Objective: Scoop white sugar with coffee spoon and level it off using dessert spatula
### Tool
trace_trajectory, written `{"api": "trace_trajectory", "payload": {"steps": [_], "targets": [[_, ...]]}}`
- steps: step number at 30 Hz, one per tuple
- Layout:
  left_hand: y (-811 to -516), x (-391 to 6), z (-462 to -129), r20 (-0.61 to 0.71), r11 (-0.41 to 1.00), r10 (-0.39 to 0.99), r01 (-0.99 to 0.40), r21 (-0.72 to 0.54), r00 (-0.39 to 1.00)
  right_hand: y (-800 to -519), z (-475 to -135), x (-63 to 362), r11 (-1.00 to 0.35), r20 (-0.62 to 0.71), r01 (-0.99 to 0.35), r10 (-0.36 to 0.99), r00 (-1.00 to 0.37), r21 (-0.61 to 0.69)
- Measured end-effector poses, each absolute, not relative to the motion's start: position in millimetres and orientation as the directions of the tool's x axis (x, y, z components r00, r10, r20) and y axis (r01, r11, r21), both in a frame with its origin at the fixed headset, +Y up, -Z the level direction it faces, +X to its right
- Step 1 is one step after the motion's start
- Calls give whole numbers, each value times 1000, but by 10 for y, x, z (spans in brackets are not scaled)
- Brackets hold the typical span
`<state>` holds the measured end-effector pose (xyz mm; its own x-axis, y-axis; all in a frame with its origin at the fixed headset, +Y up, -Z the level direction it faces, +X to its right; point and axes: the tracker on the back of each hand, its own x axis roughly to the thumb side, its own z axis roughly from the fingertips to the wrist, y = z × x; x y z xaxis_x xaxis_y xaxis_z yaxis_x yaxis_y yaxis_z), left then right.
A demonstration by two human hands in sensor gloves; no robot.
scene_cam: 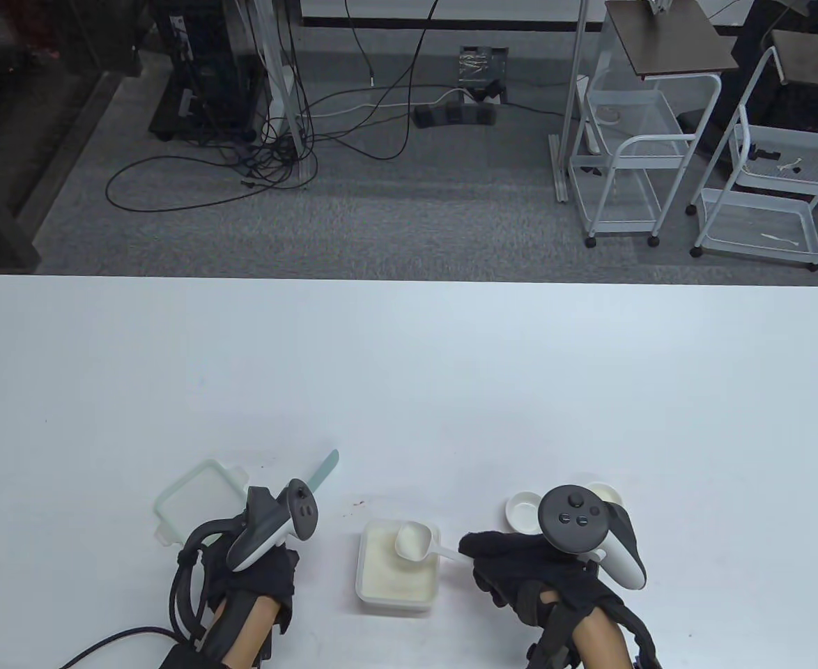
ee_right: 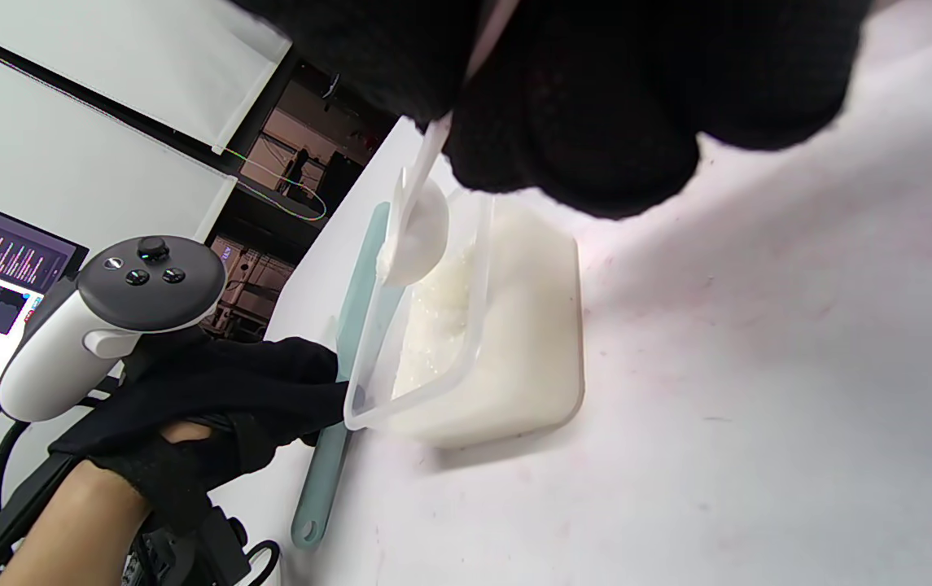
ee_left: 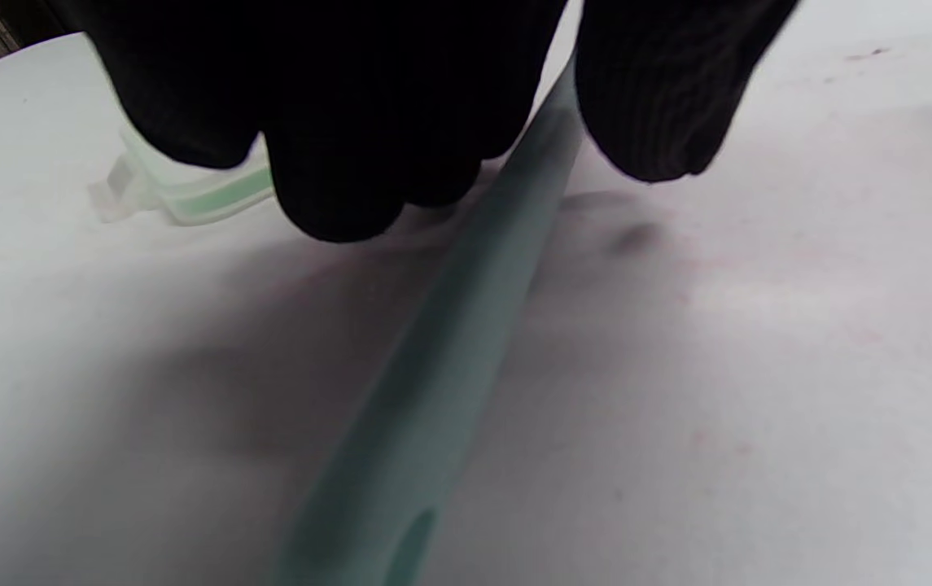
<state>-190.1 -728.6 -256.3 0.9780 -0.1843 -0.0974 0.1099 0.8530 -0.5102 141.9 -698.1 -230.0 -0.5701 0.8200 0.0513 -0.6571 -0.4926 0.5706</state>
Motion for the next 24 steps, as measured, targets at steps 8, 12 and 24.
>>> {"api": "trace_trajectory", "payload": {"steps": [8,12,24], "targets": [[-7336,-1814,-2573,-79,865,-261,197,-462,962,-6983,-2300,1413,-493,50,-654,818,-573,574],[-7301,-1838,-2582,-77,900,-205,157,-406,976,-6983,-2299,1415,-492,50,-655,819,-571,574],[-6793,-1884,-2415,-39,821,383,-359,-443,923,-6975,-2301,1434,-473,45,-670,834,-550,571]]}}
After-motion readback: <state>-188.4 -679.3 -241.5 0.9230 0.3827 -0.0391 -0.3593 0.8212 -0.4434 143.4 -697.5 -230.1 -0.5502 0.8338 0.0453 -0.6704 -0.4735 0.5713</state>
